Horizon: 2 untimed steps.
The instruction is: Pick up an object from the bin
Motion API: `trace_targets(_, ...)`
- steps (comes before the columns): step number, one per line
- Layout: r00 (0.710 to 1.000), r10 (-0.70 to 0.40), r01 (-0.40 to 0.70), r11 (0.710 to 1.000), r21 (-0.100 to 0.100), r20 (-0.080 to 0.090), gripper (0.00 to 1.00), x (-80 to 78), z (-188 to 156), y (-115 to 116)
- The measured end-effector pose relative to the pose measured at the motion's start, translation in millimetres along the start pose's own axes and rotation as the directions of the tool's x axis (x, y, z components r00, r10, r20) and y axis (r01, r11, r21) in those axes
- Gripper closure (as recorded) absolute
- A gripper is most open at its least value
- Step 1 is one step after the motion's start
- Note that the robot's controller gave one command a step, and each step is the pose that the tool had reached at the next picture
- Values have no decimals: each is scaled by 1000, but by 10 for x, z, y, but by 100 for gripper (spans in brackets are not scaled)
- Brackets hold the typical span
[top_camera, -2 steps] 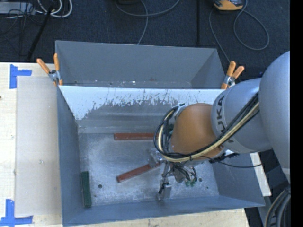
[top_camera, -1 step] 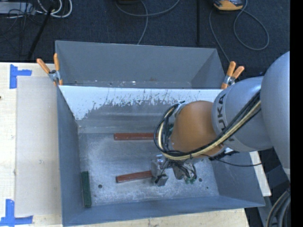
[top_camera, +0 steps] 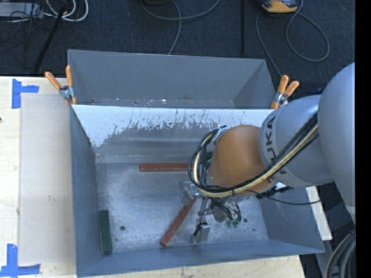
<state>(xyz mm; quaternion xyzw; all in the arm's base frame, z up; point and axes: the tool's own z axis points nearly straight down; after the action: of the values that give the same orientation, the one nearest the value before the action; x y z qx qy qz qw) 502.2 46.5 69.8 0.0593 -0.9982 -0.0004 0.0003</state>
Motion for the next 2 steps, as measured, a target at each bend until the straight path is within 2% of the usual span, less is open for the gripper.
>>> trace_targets(1,1000,2,-2,1000,1,6,100,-19,-18,-8)
trace_targets(2,993,-122,122,993,-1,-1,100,274,-420,424)
